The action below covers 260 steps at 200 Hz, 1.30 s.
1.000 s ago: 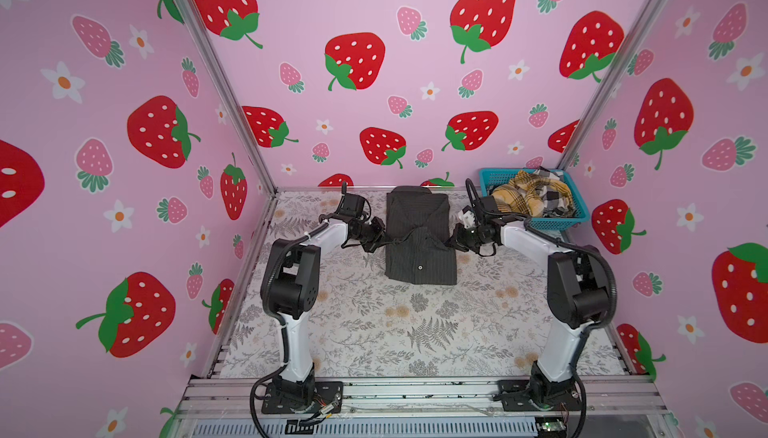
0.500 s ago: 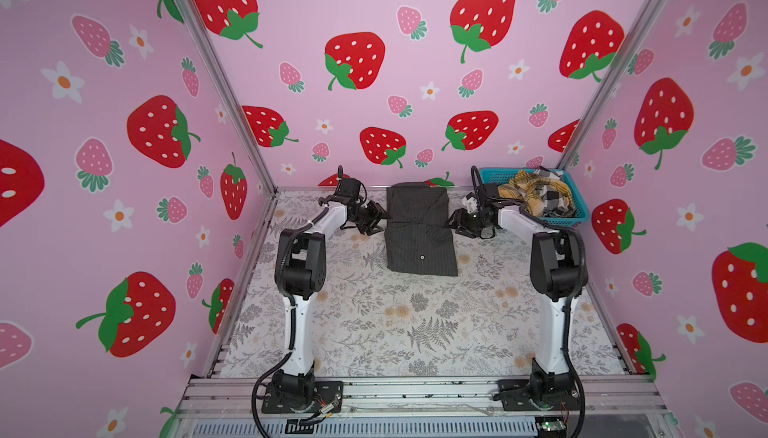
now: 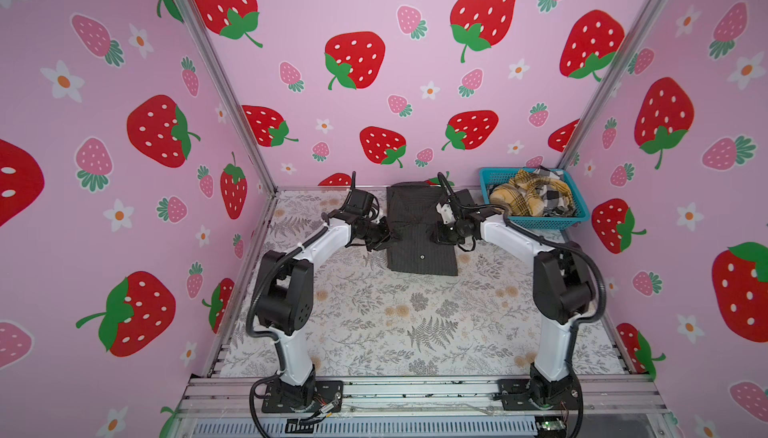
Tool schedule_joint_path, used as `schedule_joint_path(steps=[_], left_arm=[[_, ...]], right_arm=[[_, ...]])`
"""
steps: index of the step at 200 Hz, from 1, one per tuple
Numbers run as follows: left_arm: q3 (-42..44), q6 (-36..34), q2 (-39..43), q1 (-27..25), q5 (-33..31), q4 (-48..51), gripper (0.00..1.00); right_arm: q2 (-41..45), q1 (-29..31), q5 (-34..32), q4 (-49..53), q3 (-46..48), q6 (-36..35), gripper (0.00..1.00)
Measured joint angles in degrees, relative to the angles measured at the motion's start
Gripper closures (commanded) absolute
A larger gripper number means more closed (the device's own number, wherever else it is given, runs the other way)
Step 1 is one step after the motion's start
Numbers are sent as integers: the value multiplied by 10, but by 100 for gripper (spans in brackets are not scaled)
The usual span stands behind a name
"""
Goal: Fold and stack the long sleeve shirts
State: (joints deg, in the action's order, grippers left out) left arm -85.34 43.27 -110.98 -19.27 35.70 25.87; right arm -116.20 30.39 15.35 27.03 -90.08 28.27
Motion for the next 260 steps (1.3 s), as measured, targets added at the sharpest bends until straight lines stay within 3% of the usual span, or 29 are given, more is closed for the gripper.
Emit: schedule_joint_path(steps=[25,42,63,82,107,122,151,171,195,224,260], left_arm=[[-45,0,-83,3,4,1,81],[-48,1,-111,5,8,6,70],[-39,-4,-102,8,7,14,55],[-5,-13,-43,12,-4,18,49],[66,-19,74,19,-15,17,64],[76,-17,104,20,-7,17,72],[51,-15,57,1,3,14,80],[17,-14,-11,-10,5,17,88],[16,-15,-66,-10,3,23,90],[76,-14,-68,-9,3,22,92],[146,-14,-34,-11,9,4,93]], right_arm=[[-99,-14,-8,9,-82,-1,83],[-144,-19,-12,18,-129,-6,84],[-150,-22,-24,31,-137,-11,85],[-134,-16,-45,39,-124,-13,83],[-68,9,-82,53,-72,-14,81],[-30,32,-94,56,-59,-14,82],[-6,68,-91,40,-58,-10,82],[-25,72,-79,33,-56,-5,83],[-64,64,-71,24,-53,-1,84],[-81,60,-59,10,-21,3,85],[-41,76,-55,-21,43,15,82]])
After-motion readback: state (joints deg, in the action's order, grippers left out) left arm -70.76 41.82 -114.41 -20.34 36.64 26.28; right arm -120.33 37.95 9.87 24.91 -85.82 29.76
